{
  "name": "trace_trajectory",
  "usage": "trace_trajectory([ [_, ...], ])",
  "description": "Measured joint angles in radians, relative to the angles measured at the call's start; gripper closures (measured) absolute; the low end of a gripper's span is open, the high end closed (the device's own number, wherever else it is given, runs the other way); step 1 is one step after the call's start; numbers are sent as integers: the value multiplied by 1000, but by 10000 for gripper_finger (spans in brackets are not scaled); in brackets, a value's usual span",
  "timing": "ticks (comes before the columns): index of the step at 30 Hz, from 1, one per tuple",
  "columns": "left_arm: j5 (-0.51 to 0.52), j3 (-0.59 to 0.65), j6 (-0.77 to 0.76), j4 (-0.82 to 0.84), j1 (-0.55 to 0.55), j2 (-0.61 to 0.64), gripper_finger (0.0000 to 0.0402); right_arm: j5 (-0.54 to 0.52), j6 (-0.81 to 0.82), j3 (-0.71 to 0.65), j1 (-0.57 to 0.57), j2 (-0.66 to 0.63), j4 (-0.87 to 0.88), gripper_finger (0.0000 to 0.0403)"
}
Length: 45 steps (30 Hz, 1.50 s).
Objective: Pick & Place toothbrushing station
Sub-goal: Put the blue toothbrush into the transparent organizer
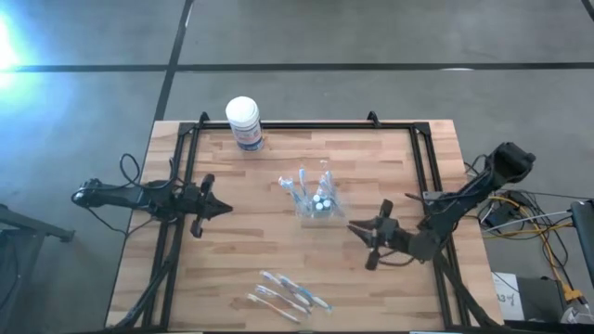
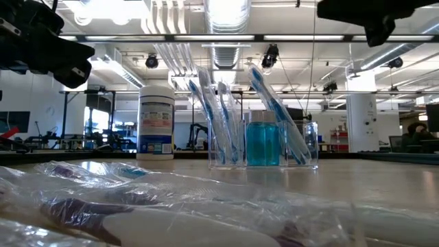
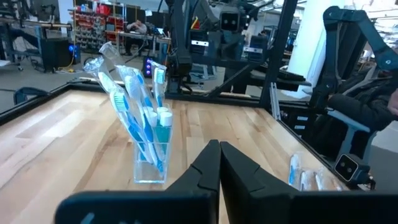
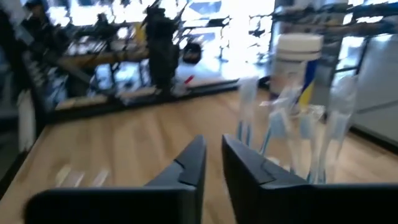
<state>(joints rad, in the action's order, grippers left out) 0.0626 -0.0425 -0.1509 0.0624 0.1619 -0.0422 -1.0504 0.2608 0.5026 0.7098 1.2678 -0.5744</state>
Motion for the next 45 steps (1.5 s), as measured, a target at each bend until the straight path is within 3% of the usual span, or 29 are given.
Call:
trace_trajectory([
  [4,5,0,9,-1,0,0,395,81,39,-2,24,-59,161,390],
  [11,12,0,102,-3,0,0,396,291,40,-14,12,-59,181,394],
  [19,50,-26,127,-22,-1,0,397,296,24,-16,4,-4,175,394],
  [26,74,-74,116,-20,-1,0,398,329,126,-17,3,80,166,394],
  [31,97,-135,100,33,-1,0,399,407,104,-18,2,206,-36,394],
  [38,132,-201,110,122,-1,0,399,627,-118,-18,-5,396,-539,394],
  [41,154,-209,141,124,-1,2,400,637,-148,-21,-17,423,-587,394],
  [45,162,-221,162,137,-1,5,399,632,-156,-72,-42,347,-580,394],
])
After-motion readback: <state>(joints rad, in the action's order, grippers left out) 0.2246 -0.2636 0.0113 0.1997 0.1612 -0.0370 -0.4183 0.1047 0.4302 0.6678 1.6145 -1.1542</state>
